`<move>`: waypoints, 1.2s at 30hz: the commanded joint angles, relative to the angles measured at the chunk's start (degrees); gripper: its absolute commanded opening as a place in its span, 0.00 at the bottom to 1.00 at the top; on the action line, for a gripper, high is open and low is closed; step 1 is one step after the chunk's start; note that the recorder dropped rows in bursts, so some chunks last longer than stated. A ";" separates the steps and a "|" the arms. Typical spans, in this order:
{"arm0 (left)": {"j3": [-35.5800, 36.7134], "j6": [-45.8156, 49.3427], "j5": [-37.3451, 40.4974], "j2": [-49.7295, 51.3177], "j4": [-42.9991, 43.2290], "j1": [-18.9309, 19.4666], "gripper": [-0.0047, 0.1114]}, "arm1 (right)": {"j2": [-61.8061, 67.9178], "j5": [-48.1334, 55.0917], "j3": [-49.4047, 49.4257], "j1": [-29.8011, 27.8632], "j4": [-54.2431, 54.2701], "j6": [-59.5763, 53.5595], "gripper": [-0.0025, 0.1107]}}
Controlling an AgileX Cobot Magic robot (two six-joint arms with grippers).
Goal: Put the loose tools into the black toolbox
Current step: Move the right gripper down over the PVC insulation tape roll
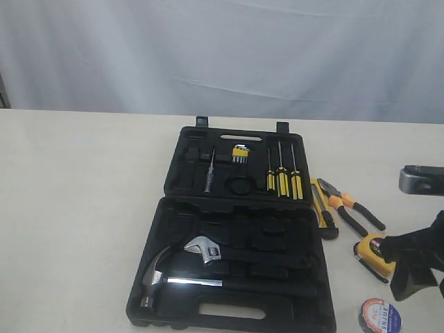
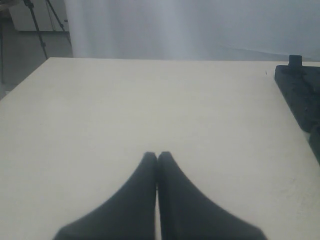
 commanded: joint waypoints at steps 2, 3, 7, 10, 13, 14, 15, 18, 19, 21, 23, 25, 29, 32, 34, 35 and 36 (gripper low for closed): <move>0.15 -0.33 -0.31 -0.07 0.00 -0.27 0.04 | 0.03 -6.89 4.30 -0.30 1.54 -0.08 0.67; 0.15 -0.33 -0.31 -0.07 0.00 -0.27 0.04 | 0.03 -7.80 5.04 -0.30 1.54 -0.08 0.67; 0.15 -0.33 -0.31 -0.07 0.00 -0.27 0.04 | 0.03 -11.73 7.16 0.49 1.54 -0.60 0.67; 0.15 -0.33 -0.31 -0.07 0.00 -0.27 0.04 | 0.03 -13.37 7.59 3.29 1.19 -2.29 0.67; 0.15 -0.33 -0.31 -0.07 0.00 -0.27 0.04 | 0.12 -14.79 7.59 5.77 1.19 -2.45 0.67; 0.15 -0.33 -0.31 -0.07 0.00 -0.27 0.04 | 0.46 -15.19 7.59 6.13 1.19 -2.22 0.67; 0.15 -0.33 -0.31 -0.07 0.00 -0.27 0.04 | 0.79 -15.35 7.59 6.24 0.95 -1.58 0.67; 0.15 -0.33 -0.31 -0.07 0.00 -0.27 0.04 | 2.79 -15.19 7.59 6.37 -1.51 1.20 0.67; 0.15 -0.33 -0.31 -0.07 0.00 -0.27 0.04 | 3.73 -14.97 7.59 6.37 -1.98 1.21 0.67; 0.15 -0.33 -0.31 -0.07 0.00 -0.27 0.04 | 5.45 -14.97 7.59 6.37 -1.81 1.21 0.67; 0.15 -0.33 -0.31 -0.07 0.00 -0.27 0.04 | 7.23 -15.51 7.59 6.37 -1.81 1.21 0.67; 0.15 -0.33 -0.31 -0.07 0.00 -0.27 0.04 | 8.60 -15.69 7.59 6.37 -1.54 1.21 0.67; 0.15 -0.33 -0.31 -0.07 0.00 -0.27 0.04 | 9.66 -17.13 7.59 6.37 -1.54 1.21 0.67; 0.15 -0.33 -0.31 -0.07 0.00 -0.27 0.04 | 9.91 -18.71 7.59 6.37 -1.54 1.21 0.67; 0.15 -0.33 -0.31 -0.07 0.00 -0.27 0.04 | 10.05 -19.20 7.59 6.37 -1.54 1.21 0.67; 0.15 -0.33 -0.31 -0.07 0.00 -0.27 0.04 | 10.04 -19.46 7.59 6.37 -1.54 1.21 0.67; 0.15 -0.33 -0.31 -0.07 0.00 -0.27 0.04 | 10.04 -19.87 7.59 6.37 -1.54 1.08 0.67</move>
